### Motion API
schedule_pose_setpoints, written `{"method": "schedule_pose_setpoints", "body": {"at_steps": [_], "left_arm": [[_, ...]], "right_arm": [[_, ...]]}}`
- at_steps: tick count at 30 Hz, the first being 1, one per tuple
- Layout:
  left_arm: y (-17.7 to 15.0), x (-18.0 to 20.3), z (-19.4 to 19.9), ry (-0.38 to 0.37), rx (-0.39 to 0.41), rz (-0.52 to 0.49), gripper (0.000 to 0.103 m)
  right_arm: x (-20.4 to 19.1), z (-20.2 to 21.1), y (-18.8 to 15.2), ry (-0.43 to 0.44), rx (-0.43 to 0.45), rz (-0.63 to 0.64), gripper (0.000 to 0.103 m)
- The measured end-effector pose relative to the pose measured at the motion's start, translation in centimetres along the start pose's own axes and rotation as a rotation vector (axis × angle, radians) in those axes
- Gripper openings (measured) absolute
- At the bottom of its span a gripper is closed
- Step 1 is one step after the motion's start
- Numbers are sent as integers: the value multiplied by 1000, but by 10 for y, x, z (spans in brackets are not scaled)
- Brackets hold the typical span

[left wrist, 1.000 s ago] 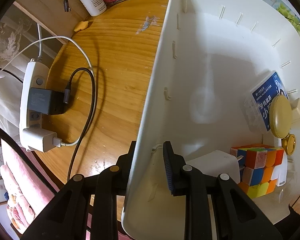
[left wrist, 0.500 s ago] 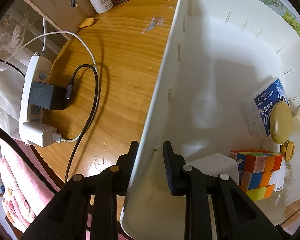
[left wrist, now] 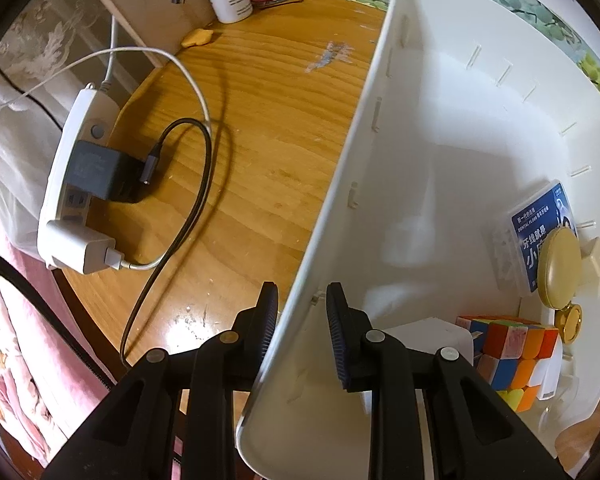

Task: Organize rigid objects
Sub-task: 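Grasp the white handheld device with the right gripper, then carry the white device into the tray and open the right gripper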

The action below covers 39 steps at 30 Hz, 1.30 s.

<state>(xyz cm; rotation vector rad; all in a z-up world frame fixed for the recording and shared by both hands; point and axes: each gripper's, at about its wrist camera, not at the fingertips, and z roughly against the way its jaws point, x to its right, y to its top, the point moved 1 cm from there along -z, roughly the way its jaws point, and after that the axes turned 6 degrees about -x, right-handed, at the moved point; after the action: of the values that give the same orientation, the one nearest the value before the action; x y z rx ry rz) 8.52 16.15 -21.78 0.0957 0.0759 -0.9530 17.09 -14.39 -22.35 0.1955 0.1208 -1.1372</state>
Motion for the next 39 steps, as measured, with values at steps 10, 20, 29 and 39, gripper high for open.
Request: {"method": "schedule_pose_setpoints", "body": {"at_steps": [10, 20, 29, 39], "left_arm": [[-5, -5, -1, 0, -12, 58, 28], [-4, -8, -2, 16, -26, 65, 30], [-2, -9, -3, 24, -50, 59, 30], [-4, -7, -3, 24, -47, 64, 30]], "right_arm": [[-11, 42, -46, 127, 56, 41, 57], [-43, 51, -22, 212, 131, 280, 57], [-44, 46, -4, 173, 204, 266, 57], [-60, 63, -10, 217, 313, 348, 57]]}}
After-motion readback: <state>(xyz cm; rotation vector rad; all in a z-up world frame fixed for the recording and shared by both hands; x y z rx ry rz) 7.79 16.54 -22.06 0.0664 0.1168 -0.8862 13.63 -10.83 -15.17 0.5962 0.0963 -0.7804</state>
